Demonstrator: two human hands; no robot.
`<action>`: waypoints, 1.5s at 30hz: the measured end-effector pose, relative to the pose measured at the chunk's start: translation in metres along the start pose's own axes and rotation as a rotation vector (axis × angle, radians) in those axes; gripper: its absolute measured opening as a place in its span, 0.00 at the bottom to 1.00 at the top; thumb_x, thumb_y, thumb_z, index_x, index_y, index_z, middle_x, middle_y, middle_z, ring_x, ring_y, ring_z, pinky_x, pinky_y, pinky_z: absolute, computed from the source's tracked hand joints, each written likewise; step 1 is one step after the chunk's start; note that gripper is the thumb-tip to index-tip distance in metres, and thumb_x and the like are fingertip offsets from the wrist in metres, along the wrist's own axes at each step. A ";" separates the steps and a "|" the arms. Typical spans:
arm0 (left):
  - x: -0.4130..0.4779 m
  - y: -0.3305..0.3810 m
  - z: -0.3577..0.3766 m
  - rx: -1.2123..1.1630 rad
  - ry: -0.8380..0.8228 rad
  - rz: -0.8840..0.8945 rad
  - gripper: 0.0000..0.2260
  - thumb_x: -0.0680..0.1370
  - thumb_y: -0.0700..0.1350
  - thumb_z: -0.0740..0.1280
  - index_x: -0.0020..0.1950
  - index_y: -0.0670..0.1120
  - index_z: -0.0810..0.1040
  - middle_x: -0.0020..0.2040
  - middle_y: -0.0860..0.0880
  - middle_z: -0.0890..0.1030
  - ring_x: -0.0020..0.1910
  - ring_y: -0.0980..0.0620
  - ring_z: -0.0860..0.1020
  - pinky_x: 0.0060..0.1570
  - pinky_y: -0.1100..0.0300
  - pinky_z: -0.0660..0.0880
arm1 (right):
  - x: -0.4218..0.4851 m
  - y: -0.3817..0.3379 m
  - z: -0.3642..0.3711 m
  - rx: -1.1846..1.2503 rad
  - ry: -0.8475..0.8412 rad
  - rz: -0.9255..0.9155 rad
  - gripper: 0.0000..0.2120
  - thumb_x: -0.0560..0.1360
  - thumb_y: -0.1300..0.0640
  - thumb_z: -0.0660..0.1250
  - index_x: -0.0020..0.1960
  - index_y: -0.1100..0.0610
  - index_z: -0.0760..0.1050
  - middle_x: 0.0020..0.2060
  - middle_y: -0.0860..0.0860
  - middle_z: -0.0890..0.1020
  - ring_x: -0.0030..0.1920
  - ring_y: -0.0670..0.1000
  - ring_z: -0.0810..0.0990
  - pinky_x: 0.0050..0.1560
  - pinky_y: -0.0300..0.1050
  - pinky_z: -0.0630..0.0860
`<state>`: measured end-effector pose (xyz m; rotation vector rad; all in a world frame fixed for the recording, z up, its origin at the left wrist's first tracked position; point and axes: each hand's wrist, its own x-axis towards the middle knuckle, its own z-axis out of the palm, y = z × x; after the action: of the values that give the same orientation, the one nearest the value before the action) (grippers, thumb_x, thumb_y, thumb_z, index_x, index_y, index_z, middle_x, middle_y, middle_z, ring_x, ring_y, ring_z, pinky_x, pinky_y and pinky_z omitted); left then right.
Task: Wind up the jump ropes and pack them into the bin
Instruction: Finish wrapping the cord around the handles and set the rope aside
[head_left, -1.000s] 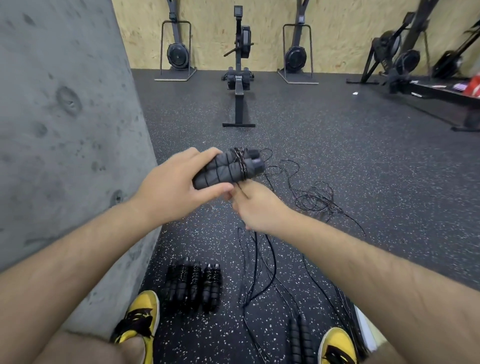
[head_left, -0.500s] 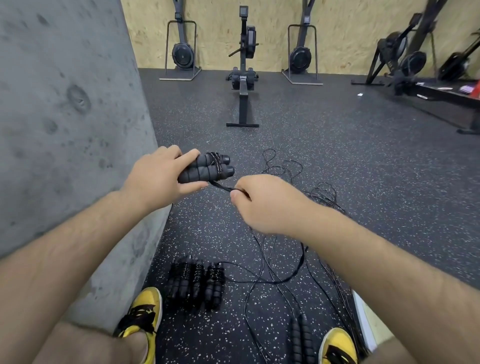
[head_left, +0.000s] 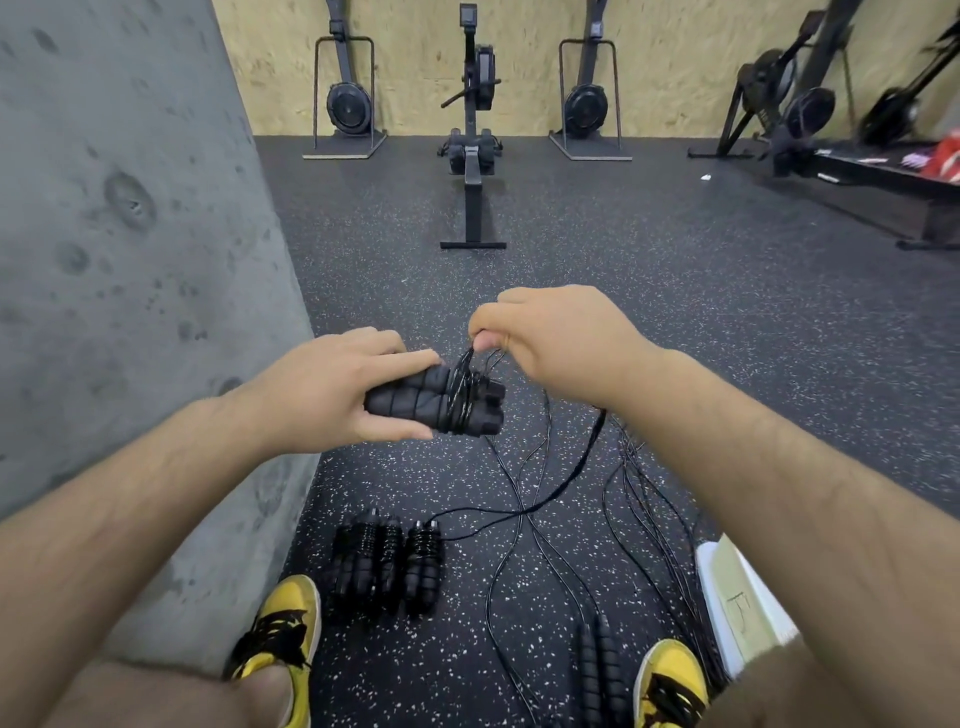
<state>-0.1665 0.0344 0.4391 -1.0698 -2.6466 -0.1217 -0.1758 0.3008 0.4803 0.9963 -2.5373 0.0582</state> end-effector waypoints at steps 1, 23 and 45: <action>0.000 0.003 -0.003 -0.051 0.014 0.007 0.32 0.75 0.75 0.58 0.71 0.56 0.69 0.51 0.53 0.76 0.49 0.49 0.75 0.48 0.47 0.77 | 0.001 0.002 0.000 0.026 0.006 0.013 0.16 0.83 0.43 0.50 0.57 0.44 0.76 0.47 0.44 0.80 0.45 0.52 0.79 0.42 0.46 0.74; 0.022 0.006 -0.011 0.130 0.174 -0.308 0.49 0.69 0.81 0.48 0.80 0.50 0.65 0.54 0.46 0.74 0.54 0.42 0.75 0.46 0.45 0.78 | 0.010 -0.062 0.031 1.059 -0.290 0.596 0.12 0.83 0.59 0.54 0.58 0.58 0.76 0.35 0.43 0.75 0.29 0.43 0.70 0.26 0.37 0.65; 0.033 0.011 0.005 0.385 0.033 -0.194 0.44 0.71 0.79 0.47 0.67 0.46 0.75 0.47 0.44 0.75 0.41 0.42 0.74 0.35 0.50 0.74 | -0.015 -0.042 -0.037 -0.091 -0.161 0.131 0.08 0.84 0.51 0.54 0.49 0.52 0.68 0.35 0.46 0.69 0.41 0.54 0.73 0.39 0.47 0.66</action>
<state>-0.1831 0.0654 0.4435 -0.6806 -2.5917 0.3160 -0.1248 0.2865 0.5035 0.8287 -2.7228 -0.1033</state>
